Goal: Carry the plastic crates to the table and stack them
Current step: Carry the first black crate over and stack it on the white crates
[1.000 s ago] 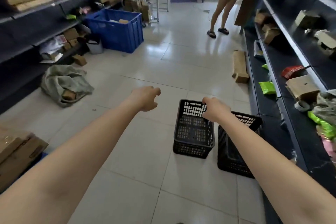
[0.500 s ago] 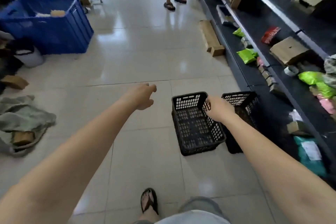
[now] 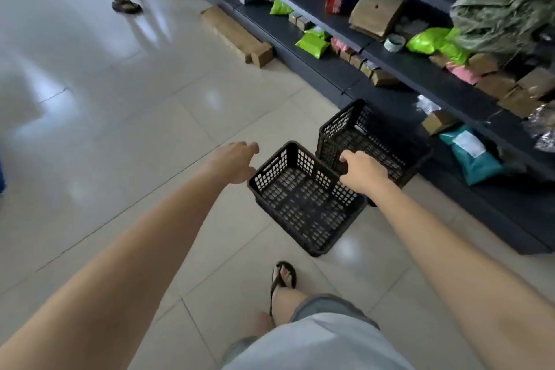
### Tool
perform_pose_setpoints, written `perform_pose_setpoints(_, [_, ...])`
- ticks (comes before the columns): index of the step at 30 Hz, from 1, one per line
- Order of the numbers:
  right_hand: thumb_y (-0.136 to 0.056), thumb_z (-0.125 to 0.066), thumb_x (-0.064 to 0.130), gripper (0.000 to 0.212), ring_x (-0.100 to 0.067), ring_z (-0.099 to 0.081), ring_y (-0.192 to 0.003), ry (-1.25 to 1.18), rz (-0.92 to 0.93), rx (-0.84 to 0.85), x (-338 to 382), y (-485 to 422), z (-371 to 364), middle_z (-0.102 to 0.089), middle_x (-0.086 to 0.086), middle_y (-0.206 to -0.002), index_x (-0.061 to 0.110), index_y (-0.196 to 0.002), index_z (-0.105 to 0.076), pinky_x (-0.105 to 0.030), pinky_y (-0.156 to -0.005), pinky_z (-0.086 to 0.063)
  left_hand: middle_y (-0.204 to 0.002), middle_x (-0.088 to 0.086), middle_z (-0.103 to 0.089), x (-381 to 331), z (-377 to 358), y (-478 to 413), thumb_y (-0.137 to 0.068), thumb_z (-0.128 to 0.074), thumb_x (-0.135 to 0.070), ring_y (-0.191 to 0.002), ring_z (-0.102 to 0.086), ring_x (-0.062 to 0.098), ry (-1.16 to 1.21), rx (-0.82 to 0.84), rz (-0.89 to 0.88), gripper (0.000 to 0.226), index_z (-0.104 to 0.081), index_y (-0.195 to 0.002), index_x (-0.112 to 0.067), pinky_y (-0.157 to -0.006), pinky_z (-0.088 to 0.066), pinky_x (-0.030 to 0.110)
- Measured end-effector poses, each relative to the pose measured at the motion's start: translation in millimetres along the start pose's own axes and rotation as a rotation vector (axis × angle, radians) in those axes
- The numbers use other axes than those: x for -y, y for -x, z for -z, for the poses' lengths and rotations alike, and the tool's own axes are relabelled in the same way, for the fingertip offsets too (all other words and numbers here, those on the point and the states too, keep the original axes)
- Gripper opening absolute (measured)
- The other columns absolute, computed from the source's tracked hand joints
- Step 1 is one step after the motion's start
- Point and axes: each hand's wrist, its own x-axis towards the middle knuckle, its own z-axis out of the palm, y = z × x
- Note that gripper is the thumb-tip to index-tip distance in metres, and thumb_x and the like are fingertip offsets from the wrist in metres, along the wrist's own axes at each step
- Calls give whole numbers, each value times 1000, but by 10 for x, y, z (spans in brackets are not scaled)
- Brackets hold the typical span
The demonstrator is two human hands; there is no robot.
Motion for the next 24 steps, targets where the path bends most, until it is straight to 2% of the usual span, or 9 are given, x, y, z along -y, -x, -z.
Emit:
perform_pose_setpoints(5, [-82, -61, 25, 43, -32, -54, -113, -104, -206, -6, -101, -220, -32, -52, -9, -122, 25, -123, -50, -40, -84, -48, -132, 7, -54, 143, 168, -632, -91, -54, -30, -124, -51, 29, -93, 37, -136, 51, -39, -139, -21, -84, -42, 35])
perform_pose_setpoints(13, [-83, -60, 20, 41, -36, -56, -110, -231, -496, 42, -315, -475, -499, -55, -16, -120, 20, -123, -52, -38, -86, -48, -128, 8, -55, 162, 99, -1839, -88, -53, -32, -123, -51, 30, -159, 169, -345, 53, -40, -138, -21, -92, -43, 40])
perform_pose_setpoints(20, [-85, -58, 19, 45, -35, -49, -116, -323, -690, 80, -422, -868, -1356, -52, -14, -124, 20, -129, -49, -40, -89, -46, -127, 9, -55, 136, -628, -3029, -90, -51, -24, -123, -51, 29, -311, 278, -490, 51, -37, -139, -22, -93, -45, 44])
perform_pose_setpoints(24, [-85, -58, 19, 48, -34, -47, -117, -332, -754, 121, -563, -1149, -2048, -50, -14, -126, 20, -132, -46, -42, -89, -46, -127, 10, -54, 162, -1245, -3714, -90, -50, -23, -121, -51, 31, -370, 286, -500, 51, -37, -139, -20, -90, -46, 44])
